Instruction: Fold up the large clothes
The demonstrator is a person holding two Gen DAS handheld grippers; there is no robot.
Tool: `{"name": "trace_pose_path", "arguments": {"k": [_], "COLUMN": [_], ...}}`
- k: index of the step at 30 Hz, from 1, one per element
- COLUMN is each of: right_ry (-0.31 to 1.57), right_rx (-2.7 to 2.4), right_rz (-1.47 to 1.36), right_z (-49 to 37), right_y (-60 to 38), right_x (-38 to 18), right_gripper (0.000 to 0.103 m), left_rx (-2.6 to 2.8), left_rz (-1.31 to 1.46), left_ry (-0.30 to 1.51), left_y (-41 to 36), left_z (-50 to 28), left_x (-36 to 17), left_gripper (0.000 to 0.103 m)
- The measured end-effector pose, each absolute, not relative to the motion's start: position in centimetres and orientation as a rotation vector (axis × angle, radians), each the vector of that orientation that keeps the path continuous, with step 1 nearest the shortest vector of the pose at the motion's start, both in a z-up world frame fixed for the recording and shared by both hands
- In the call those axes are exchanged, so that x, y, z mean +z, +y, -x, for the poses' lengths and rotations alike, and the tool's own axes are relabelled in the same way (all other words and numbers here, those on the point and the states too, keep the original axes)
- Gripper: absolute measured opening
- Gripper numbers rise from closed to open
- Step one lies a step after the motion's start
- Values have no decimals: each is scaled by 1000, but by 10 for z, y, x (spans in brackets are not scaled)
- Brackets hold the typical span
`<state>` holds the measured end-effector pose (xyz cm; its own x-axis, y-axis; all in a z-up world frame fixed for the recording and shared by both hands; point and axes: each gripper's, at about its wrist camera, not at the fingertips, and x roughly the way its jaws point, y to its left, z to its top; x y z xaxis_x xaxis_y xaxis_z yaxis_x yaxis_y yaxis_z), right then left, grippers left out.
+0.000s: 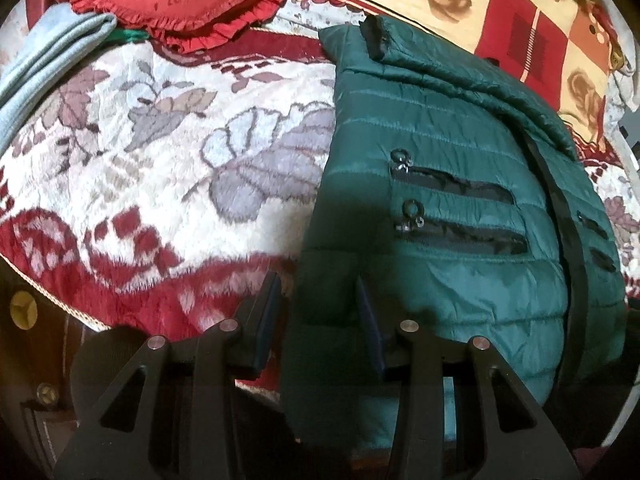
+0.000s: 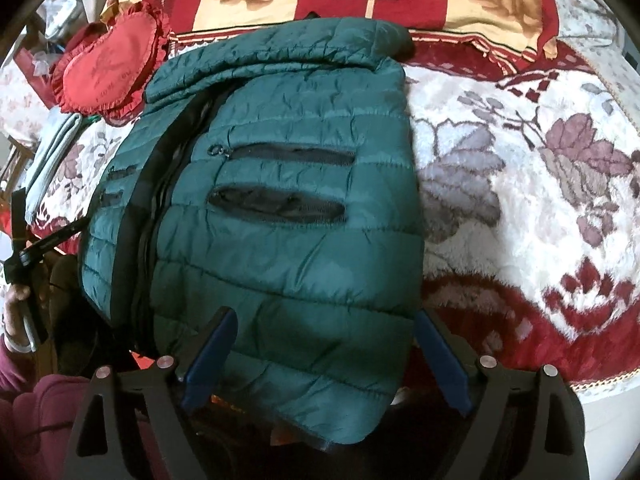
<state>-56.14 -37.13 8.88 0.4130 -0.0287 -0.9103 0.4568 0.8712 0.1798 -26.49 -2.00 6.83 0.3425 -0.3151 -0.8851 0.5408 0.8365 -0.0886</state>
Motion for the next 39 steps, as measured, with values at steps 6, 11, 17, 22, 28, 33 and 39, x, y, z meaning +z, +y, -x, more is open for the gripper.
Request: {"name": "trace_pose_path", "arguments": {"k": [6,11,17,22,28,33,39], "right_ry": [1119,1134,1133,1142,1146,1034,1054], "right_rx": [-308,-296,-286,-286,-235,-153,-168], "right_rz": [-445,-496,-535,-532,-608,-707,-698], "right_z": [565,569,566,564,567,568,565], "right_y": [-370,-375,-376,-377,-376,-377,-378], "right_x": [83,73,65,62,55,69,61], "right_gripper": [89,92,93,94,94,94,92], "left_rx": [-599,-617,-648,-677,-684,-749,-788], "left_rz": [-165,-174,-90,-105,-107,-80,-101], "left_ry": [1180,1195,1232,1238,1245,1259,1256], "left_y": [2,9,13,4,0,-2,-8], "left_z": [259,265,264,270,267,272,274], "left_x": [61,59,49,46,39,39,38], "left_gripper": [38,62,63,63,63,63,63]}}
